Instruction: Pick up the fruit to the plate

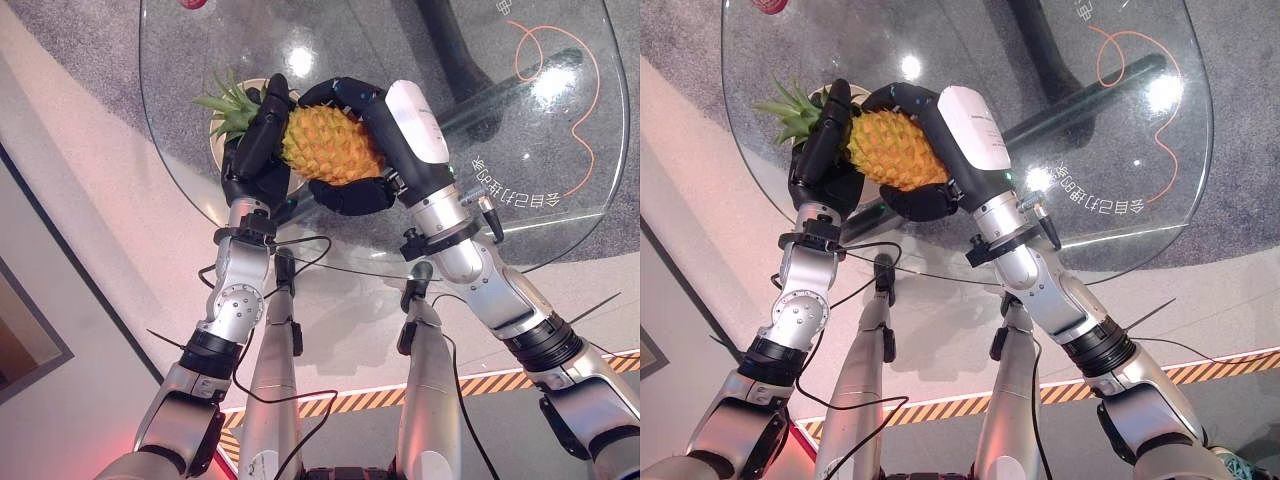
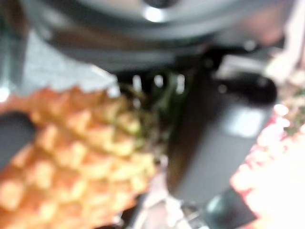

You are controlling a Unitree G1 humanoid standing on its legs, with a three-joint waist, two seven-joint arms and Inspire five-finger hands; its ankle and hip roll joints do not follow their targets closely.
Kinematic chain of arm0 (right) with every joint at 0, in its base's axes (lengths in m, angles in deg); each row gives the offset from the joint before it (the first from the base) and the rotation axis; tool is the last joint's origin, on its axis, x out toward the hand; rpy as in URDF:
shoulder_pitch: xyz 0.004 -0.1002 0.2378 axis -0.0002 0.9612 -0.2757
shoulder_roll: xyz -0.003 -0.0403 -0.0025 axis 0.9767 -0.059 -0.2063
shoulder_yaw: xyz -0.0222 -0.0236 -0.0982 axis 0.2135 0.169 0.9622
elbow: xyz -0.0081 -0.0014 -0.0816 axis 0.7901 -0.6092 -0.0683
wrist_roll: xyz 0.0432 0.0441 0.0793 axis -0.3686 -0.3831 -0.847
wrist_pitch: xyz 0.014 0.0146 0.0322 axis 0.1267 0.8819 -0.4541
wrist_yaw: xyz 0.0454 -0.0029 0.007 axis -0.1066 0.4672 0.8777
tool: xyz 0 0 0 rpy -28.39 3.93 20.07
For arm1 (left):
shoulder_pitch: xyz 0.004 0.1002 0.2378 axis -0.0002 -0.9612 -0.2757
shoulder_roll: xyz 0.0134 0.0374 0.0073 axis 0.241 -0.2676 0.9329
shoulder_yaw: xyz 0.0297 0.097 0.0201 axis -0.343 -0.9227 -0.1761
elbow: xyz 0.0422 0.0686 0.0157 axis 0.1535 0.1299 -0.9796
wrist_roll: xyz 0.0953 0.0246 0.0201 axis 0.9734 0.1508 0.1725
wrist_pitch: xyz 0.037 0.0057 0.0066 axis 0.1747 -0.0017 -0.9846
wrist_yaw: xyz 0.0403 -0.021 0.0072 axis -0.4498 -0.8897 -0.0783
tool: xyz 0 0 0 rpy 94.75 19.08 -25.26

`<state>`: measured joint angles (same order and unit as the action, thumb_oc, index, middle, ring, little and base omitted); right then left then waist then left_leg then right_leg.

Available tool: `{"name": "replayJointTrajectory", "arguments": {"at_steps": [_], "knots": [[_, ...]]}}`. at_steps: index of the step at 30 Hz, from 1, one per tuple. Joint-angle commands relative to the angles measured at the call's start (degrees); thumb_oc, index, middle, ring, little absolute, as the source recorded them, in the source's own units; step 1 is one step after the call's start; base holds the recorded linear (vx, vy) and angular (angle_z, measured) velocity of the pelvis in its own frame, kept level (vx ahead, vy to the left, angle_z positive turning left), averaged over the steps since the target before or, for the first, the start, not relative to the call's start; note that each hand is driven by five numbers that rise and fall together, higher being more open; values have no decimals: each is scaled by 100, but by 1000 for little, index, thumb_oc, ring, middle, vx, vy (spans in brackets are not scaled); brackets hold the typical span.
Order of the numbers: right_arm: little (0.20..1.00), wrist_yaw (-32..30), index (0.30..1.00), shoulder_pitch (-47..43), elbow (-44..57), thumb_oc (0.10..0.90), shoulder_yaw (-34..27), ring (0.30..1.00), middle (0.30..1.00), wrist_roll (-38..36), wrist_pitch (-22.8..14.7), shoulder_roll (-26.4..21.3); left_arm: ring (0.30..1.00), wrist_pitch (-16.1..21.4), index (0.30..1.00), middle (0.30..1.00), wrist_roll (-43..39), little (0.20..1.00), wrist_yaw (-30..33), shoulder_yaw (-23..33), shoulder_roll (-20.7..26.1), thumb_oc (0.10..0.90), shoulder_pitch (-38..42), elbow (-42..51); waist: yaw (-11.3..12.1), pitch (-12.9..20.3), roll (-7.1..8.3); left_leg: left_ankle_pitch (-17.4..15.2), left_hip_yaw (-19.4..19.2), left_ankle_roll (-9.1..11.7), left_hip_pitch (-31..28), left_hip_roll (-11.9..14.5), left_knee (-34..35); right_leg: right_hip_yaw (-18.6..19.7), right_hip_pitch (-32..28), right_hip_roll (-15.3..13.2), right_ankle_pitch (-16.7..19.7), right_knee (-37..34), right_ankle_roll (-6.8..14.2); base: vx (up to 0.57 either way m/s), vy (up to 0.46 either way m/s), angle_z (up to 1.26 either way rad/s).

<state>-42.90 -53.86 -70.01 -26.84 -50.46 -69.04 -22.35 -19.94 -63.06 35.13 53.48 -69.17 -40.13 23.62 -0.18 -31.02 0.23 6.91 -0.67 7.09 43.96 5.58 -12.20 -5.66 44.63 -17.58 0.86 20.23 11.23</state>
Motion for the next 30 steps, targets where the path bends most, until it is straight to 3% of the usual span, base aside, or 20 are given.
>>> {"name": "replayJointTrajectory", "arguments": {"at_steps": [1,19,30], "knots": [[900,-689,900,-544,702,800,-485,900,900,-103,-373,123,300,289,300,300,264,200,-520,-172,-142,100,479,1100,68,123,-27,-472,-17,-243,-42,-101,-480,-222,-171,151,517,-577,-200,0,0,0],[900,-926,900,-409,753,800,-663,900,900,-55,-408,247,300,388,300,300,385,200,-425,-55,-217,100,424,1140,66,123,-47,-481,-16,-242,-27,-88,-513,-220,-157,135,487,-528,-211,0,0,0],[900,-1100,900,-370,721,800,-800,900,900,-67,-435,194,300,1028,300,300,1869,200,414,176,-47,100,427,1064,101,123,-52,-458,13,-234,-7,-95,-484,-231,-139,152,457,-507,-229,0,0,0]]}}
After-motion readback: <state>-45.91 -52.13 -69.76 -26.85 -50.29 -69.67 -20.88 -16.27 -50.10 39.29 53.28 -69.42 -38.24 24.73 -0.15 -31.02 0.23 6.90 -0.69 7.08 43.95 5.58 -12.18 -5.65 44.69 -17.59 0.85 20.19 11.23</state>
